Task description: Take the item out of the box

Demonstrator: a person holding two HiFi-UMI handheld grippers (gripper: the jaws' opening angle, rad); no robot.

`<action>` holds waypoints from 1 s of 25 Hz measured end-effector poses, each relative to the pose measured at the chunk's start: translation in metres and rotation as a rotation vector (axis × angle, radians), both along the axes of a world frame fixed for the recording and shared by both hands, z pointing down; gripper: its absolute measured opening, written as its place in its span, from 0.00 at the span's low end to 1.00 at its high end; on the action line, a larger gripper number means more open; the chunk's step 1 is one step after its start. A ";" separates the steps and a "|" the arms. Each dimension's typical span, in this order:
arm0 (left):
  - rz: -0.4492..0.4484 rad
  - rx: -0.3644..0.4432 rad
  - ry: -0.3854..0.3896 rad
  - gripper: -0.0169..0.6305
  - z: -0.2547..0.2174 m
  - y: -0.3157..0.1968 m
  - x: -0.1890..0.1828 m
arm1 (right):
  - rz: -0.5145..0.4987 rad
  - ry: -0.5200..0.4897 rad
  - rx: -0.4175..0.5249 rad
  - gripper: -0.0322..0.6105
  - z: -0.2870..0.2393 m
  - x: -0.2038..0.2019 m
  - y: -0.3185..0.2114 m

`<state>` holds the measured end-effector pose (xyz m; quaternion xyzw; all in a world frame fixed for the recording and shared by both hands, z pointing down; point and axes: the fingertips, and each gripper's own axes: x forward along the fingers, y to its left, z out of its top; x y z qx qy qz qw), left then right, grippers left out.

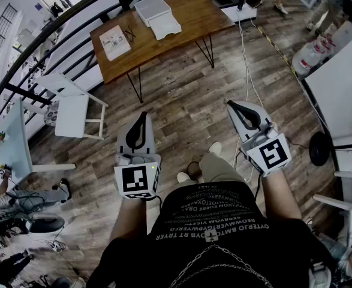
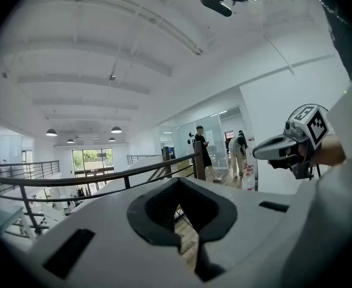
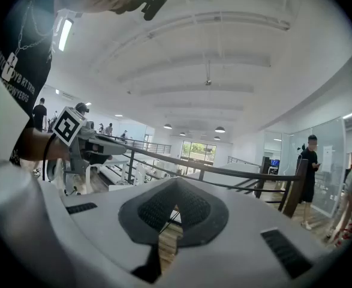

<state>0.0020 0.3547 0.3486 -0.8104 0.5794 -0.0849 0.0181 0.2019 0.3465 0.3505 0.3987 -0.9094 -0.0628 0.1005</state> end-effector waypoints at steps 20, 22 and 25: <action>-0.028 0.074 -0.020 0.04 -0.021 0.051 -0.065 | 0.029 -0.036 -0.002 0.05 -0.013 -0.062 0.032; -0.036 0.062 -0.028 0.04 -0.018 0.053 -0.077 | 0.027 -0.040 -0.002 0.07 -0.013 -0.071 0.032; -0.053 0.057 -0.024 0.04 -0.013 0.052 -0.093 | 0.017 -0.034 -0.013 0.15 -0.010 -0.084 0.028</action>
